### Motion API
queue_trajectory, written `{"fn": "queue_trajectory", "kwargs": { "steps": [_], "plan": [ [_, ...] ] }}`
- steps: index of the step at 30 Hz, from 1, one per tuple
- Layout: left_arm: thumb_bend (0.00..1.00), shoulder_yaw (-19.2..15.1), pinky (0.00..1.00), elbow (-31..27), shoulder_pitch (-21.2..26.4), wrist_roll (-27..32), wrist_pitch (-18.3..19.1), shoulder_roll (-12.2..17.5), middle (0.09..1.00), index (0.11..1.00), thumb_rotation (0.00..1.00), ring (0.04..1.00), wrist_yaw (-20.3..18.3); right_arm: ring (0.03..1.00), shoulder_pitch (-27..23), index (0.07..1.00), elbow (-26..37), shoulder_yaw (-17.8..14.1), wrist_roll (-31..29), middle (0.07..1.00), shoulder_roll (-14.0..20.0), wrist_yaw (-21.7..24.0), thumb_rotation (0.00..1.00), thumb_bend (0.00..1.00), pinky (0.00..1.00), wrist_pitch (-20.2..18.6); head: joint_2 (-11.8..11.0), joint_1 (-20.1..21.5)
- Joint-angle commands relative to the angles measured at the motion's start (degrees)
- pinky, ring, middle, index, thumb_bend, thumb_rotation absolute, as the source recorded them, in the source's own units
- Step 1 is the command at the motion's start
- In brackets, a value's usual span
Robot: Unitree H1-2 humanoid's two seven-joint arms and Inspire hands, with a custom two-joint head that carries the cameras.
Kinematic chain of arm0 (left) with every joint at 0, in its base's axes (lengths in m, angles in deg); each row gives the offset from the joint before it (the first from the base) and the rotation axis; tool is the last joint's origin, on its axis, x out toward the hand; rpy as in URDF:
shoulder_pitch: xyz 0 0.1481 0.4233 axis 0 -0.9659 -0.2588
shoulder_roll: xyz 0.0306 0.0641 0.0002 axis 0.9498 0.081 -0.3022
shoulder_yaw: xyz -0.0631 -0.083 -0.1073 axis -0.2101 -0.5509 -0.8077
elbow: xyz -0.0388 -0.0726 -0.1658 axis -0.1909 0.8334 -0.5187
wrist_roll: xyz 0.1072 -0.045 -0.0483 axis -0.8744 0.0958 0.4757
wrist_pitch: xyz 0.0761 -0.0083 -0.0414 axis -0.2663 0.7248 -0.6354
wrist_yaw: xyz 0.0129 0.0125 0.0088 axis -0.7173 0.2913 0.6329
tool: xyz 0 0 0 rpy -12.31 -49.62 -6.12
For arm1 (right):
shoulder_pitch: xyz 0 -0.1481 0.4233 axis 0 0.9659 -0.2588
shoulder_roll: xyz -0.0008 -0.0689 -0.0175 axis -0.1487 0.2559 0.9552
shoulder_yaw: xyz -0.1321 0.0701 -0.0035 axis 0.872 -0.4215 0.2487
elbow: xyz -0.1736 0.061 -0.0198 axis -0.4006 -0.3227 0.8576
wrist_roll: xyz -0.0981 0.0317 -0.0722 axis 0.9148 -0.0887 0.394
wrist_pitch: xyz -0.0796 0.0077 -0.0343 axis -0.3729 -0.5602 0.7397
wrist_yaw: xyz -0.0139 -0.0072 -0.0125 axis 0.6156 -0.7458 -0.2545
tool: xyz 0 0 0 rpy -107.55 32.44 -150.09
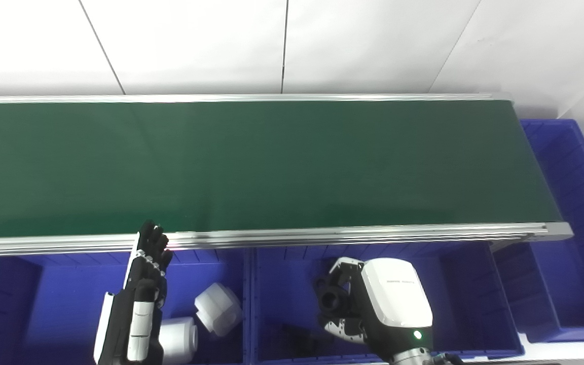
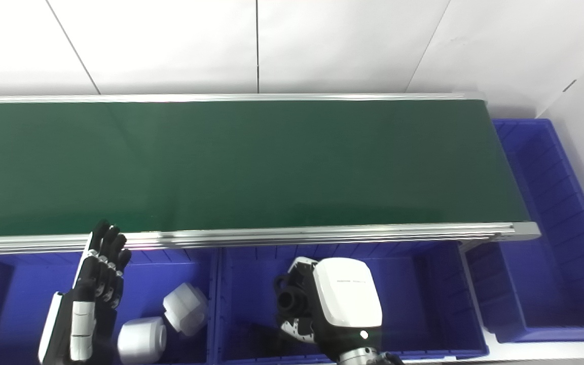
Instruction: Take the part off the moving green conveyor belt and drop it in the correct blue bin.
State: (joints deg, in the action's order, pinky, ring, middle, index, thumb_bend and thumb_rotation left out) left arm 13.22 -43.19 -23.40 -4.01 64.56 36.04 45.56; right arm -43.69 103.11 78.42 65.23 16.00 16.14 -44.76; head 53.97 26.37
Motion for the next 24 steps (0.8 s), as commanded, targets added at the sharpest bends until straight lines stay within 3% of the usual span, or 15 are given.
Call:
{"fn": "queue_trajectory", "kwargs": {
  "steps": [1,2,4,5,6,9,12,19,24],
  "plan": [
    [0.6,0.02,1.0,-1.18,-1.01,0.28,-1.5,-0.22,1.0,1.0,0.86,0.999,-0.99,0.34,0.24,0.492,1.29,-0.79,2.88,0.462,-1.42,3.48,0.15,0.51,0.24,-0.19,-0.06,-0.05],
    [0.6,-0.05,1.0,-1.17,-0.94,0.25,-1.42,-0.28,1.0,1.0,0.86,0.999,-1.05,0.455,0.37,0.594,1.22,-1.42,5.21,0.571,-1.9,6.16,0.29,0.72,0.36,-0.44,-0.07,-0.26],
    [0.6,-0.18,1.0,-1.14,-0.84,0.28,-1.29,-0.4,1.0,1.0,0.85,0.999,-1.18,0.516,0.68,0.657,1.62,-2.43,9.04,0.626,-2.95,10.86,0.38,0.85,0.42,-0.19,-0.1,-0.46],
    [0.6,-0.25,1.0,-1.13,-0.81,0.32,-1.26,-0.46,1.0,1.0,0.85,0.996,-1.24,0.616,0.82,0.739,1.99,-2.82,10.58,0.716,-3.49,12.95,0.53,0.94,0.53,0.09,-0.1,-0.46],
    [0.6,-0.34,1.0,-0.95,-0.75,0.22,-1.45,-0.38,1.0,1.0,0.84,0.996,-1.39,0.65,0.98,0.766,2.47,-3.02,12.54,0.746,-3.97,15.2,0.57,0.97,0.57,0.72,-0.5,-0.95],
    [0.61,-0.58,1.0,-0.42,-0.55,0.41,-1.74,-0.19,1.0,1.0,0.84,0.996,-1.77,0.84,1.39,0.874,3.16,-3.05,16.26,0.897,-4.79,18.13,0.76,1.0,0.86,2.16,-0.78,-1.38],
    [0.62,-0.73,1.0,-0.51,-0.52,0.04,-1.26,-0.28,1.0,1.0,0.84,0.996,-1.91,0.884,1.76,0.888,3.4,-2.72,17.76,0.923,-5.13,18.65,0.81,1.0,0.96,2.77,-1.16,-2.11],
    [0.63,-1.06,1.0,0.15,-0.48,-0.15,-1.4,-0.25,1.0,1.0,0.85,1.0,-2.63,0.889,2.64,0.89,4.65,-2.85,14.95,0.926,-5.69,18.59,0.82,1.0,0.97,3.31,-1.99,-3.51],
    [0.64,-1.23,1.0,0.81,-0.35,-0.2,-1.69,-0.09,1.0,1.0,0.85,1.0,-2.86,0.785,4.63,0.833,7.2,-3.18,-1.91,0.855,-6.16,12.23,0.8,1.0,0.7,3.22,-2.69,-4.6]
  ]
}}
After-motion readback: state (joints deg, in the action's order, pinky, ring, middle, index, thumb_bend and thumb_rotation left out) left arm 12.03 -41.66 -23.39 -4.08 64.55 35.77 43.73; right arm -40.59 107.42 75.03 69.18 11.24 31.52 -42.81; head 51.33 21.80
